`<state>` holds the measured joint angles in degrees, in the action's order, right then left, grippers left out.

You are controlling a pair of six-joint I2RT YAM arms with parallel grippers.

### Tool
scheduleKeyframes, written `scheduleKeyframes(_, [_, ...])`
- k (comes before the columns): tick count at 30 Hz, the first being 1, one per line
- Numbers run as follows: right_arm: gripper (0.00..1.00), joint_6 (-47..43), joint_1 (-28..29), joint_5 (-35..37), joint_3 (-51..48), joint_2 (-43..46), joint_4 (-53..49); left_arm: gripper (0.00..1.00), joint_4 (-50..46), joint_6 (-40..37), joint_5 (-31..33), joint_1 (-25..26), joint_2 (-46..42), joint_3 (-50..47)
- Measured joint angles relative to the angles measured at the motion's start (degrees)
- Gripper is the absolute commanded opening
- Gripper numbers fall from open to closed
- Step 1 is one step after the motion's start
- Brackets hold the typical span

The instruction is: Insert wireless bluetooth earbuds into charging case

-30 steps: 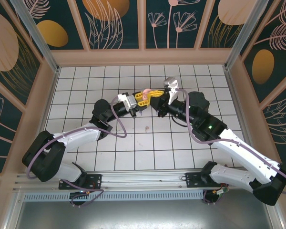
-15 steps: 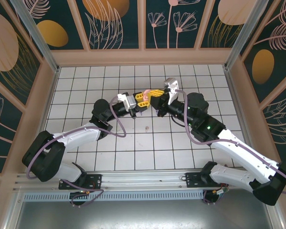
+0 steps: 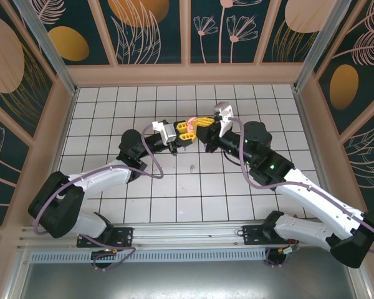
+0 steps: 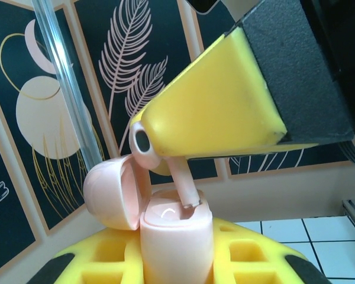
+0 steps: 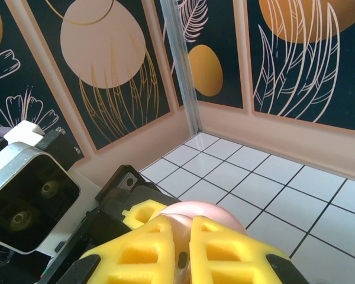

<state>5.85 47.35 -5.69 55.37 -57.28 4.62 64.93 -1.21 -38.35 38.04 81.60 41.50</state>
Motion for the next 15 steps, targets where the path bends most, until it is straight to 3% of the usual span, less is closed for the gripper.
scheduleKeyframes(15, [0.13, -4.9, 1.1, 0.0, 0.0, -0.5, 0.0, 0.0, -0.7, 0.9, 0.3, 0.0, -0.2, 0.7])
